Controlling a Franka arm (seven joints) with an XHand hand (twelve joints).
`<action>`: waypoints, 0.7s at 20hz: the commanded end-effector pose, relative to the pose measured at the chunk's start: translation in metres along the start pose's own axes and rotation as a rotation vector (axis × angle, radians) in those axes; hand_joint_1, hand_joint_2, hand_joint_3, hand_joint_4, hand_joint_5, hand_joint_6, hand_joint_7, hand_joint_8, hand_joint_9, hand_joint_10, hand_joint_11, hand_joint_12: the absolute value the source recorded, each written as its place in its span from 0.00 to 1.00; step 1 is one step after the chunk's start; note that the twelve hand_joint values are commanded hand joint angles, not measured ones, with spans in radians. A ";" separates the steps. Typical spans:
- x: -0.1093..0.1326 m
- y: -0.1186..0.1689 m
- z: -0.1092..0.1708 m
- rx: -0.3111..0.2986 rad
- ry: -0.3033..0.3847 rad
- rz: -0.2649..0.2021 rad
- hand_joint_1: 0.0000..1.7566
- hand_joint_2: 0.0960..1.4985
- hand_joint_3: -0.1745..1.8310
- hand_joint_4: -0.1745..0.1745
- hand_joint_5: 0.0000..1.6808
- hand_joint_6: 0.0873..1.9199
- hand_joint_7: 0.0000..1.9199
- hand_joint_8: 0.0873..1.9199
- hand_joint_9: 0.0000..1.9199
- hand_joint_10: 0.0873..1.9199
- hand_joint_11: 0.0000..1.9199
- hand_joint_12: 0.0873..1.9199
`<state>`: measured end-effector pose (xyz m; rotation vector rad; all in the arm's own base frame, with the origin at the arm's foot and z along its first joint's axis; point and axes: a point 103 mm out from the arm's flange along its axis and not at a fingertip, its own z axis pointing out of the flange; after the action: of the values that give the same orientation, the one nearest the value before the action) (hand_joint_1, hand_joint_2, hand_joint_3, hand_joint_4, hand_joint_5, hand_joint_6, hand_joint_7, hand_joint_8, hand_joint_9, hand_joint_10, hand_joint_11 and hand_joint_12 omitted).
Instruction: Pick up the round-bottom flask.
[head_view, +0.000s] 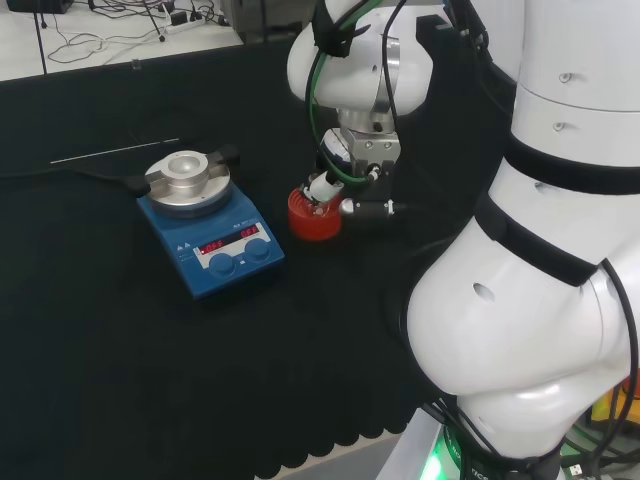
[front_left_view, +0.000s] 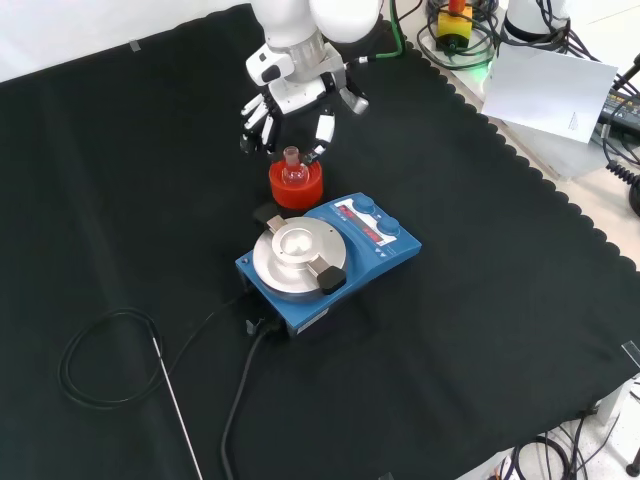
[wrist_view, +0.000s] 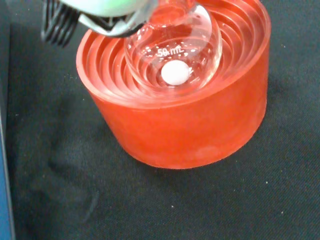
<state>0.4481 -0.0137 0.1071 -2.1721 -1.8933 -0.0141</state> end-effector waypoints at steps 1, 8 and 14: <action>0.002 -0.002 -0.003 -0.039 -0.046 0.005 0.61 0.48 0.35 0.66 0.66 0.40 0.21 0.34 0.33 0.30 0.16 0.69; 0.008 -0.004 -0.022 -0.025 -0.065 0.017 0.64 0.43 0.43 0.60 0.68 0.45 0.23 0.33 0.37 0.28 0.19 0.68; 0.019 -0.013 -0.055 -0.026 -0.100 0.020 0.64 0.42 0.44 0.60 0.68 0.45 0.24 0.33 0.37 0.28 0.20 0.68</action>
<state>0.4481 -0.0097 0.1326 -2.2326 -1.9219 0.0326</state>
